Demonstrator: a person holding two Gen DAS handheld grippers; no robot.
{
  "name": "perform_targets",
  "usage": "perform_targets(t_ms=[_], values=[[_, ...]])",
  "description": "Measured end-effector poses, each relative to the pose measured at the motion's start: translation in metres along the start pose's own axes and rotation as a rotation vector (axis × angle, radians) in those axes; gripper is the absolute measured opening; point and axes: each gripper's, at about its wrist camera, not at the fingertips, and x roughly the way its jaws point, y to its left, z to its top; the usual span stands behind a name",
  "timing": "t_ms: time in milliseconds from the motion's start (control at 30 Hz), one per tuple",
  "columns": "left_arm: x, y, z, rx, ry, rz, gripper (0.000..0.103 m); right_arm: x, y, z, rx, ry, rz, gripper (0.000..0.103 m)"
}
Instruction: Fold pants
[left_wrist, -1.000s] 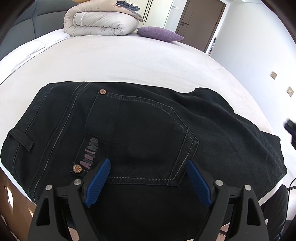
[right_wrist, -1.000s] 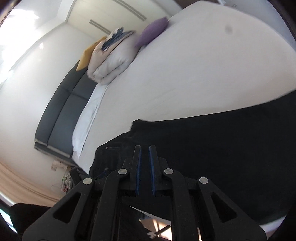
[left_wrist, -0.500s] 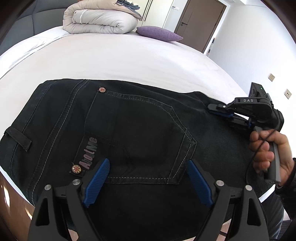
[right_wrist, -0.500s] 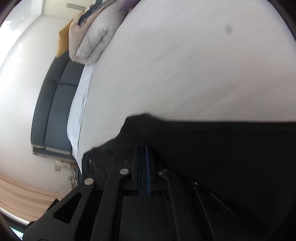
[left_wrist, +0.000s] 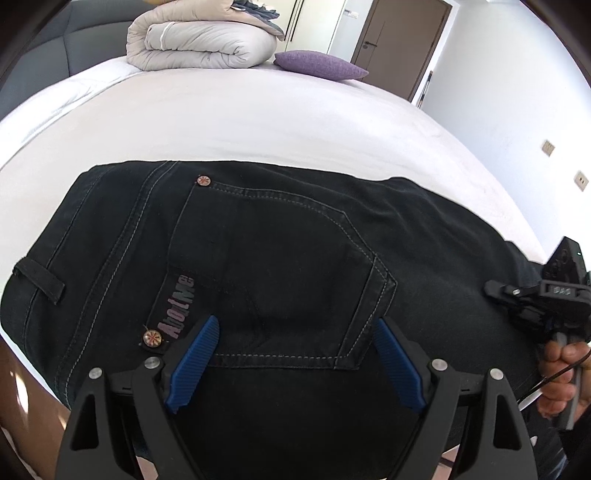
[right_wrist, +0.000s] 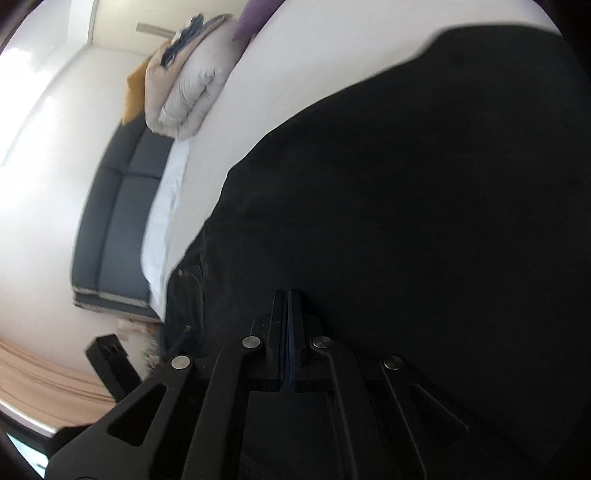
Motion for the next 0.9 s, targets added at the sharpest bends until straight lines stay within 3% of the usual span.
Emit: perform_targets(t_ms=[167, 333, 533, 667, 700, 767, 900], values=[[0.002, -0.007, 0.0, 0.021, 0.007, 0.031, 0.087, -0.081, -0.052, -0.005, 0.065, -0.142, -0.068, 0.0], [0.002, -0.006, -0.001, 0.022, 0.006, 0.03, 0.087, -0.173, -0.102, -0.036, 0.089, -0.285, -0.118, 0.0], [0.002, -0.007, 0.0, 0.029, 0.008, 0.037, 0.087, -0.286, -0.169, -0.063, 0.278, -0.504, -0.175, 0.0], [0.0, -0.007, 0.0, 0.021, -0.004, 0.038, 0.087, -0.336, -0.155, -0.059, 0.283, -0.639, -0.328, 0.0], [-0.002, -0.007, 0.0, 0.018, -0.011, 0.042, 0.087, -0.342, -0.144, -0.056, 0.258, -0.661, -0.322, 0.0], [-0.009, -0.006, -0.001, -0.011, -0.035, 0.045, 0.082, -0.337, -0.117, -0.041, 0.174, -0.64, -0.239, 0.0], [-0.024, -0.014, 0.013, -0.123, -0.108, -0.078, 0.082, -0.269, -0.07, -0.005, 0.052, -0.47, -0.071, 0.0]])
